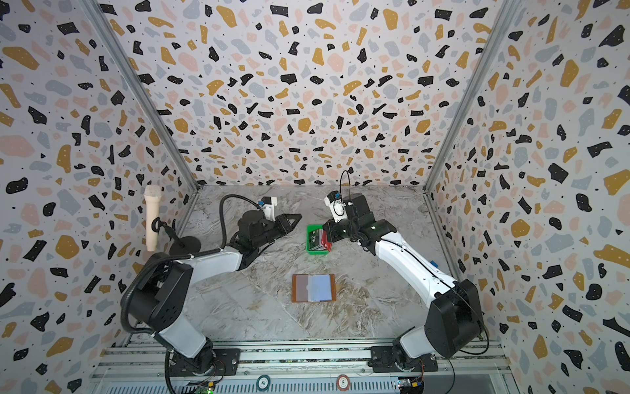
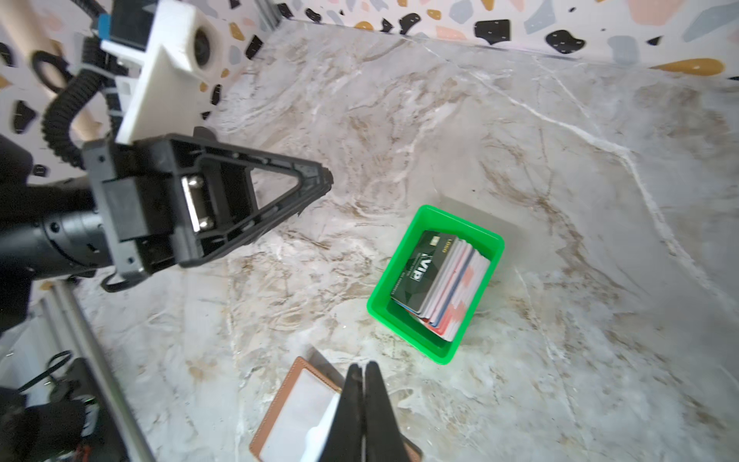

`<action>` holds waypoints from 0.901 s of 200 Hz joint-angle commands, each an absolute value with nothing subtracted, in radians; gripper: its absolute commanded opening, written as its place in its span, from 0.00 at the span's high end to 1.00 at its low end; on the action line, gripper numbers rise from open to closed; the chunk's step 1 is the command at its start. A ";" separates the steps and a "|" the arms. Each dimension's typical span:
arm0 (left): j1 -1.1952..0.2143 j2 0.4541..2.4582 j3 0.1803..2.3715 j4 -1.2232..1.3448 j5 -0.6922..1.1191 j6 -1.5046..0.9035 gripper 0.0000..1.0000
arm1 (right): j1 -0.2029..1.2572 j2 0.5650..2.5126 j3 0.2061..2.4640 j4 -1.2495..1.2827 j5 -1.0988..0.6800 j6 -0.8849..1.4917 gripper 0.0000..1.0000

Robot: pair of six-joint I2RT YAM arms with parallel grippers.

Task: Insert credit cards into a card holder
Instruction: Pick up the credit card from the storage box.

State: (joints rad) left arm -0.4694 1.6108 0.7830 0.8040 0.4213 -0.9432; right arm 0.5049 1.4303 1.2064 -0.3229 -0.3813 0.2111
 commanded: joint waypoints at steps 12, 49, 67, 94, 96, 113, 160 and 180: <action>-0.519 1.506 0.588 1.146 0.547 -1.035 0.65 | 0.489 1.403 1.206 -0.268 -0.670 0.192 1.00; -0.593 1.411 0.505 1.177 0.582 -1.001 0.59 | 0.508 1.419 1.217 -0.255 -0.792 0.186 1.00; -0.606 1.388 0.497 1.143 0.589 -0.980 0.58 | 0.544 1.433 1.246 -0.280 -0.805 0.163 1.00; -0.609 1.340 0.489 1.043 0.588 -0.923 0.58 | 0.571 1.443 1.282 -0.316 -0.803 0.151 1.00; -0.608 1.336 0.489 1.032 0.586 -0.917 0.58 | 0.572 1.442 1.283 -0.317 -0.805 0.151 1.00; -0.607 1.293 0.478 0.963 0.578 -0.891 0.58 | 0.571 1.436 1.287 -0.320 -0.818 0.152 1.00; -0.608 1.135 0.464 0.750 0.545 -0.749 0.54 | 0.578 1.398 1.272 -0.334 -0.839 0.149 1.00; -0.607 1.136 0.471 0.739 0.574 -0.742 0.54 | 0.601 1.399 1.273 -0.333 -0.853 0.141 1.00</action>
